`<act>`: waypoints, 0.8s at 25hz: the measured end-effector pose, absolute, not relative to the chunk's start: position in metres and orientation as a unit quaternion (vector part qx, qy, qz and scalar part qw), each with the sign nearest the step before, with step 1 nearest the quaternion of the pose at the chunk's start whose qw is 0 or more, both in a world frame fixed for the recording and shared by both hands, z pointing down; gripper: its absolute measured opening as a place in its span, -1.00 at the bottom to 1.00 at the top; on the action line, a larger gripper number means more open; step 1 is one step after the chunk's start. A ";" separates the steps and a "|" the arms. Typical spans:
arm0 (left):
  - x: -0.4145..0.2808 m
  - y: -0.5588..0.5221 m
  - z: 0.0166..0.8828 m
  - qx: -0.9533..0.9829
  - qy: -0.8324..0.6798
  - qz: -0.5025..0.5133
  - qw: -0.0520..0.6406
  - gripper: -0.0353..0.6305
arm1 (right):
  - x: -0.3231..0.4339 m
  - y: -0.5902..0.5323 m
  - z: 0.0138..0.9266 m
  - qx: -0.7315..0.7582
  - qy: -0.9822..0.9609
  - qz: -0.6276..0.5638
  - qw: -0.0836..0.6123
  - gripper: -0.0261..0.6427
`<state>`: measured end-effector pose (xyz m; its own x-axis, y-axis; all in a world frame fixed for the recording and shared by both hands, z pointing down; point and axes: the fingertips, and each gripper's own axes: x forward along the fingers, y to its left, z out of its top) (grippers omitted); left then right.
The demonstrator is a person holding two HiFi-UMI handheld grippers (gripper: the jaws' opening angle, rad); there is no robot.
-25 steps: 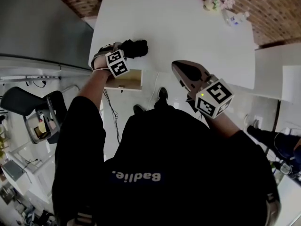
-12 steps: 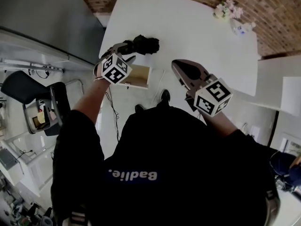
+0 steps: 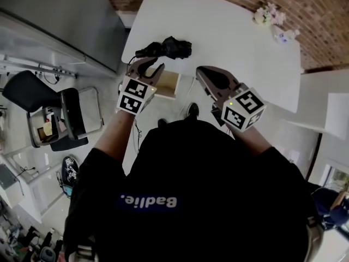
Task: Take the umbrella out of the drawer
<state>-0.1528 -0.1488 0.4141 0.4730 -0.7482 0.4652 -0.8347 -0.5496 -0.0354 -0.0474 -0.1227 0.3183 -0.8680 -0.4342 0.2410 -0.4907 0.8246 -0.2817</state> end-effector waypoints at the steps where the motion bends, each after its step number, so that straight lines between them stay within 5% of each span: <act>1: -0.152 -0.145 0.408 0.851 -0.475 0.198 0.108 -0.62 | -0.049 -0.121 0.319 0.242 -0.952 0.169 0.083 -0.83; 5: -0.151 -0.126 0.389 0.845 -0.496 0.138 0.141 -0.68 | -0.051 -0.116 0.322 0.241 -0.951 0.171 0.086 -0.83; 20: -0.133 -0.086 0.339 0.861 -0.493 0.083 0.098 -0.88 | -0.057 -0.106 0.328 0.230 -0.954 0.169 0.096 -0.83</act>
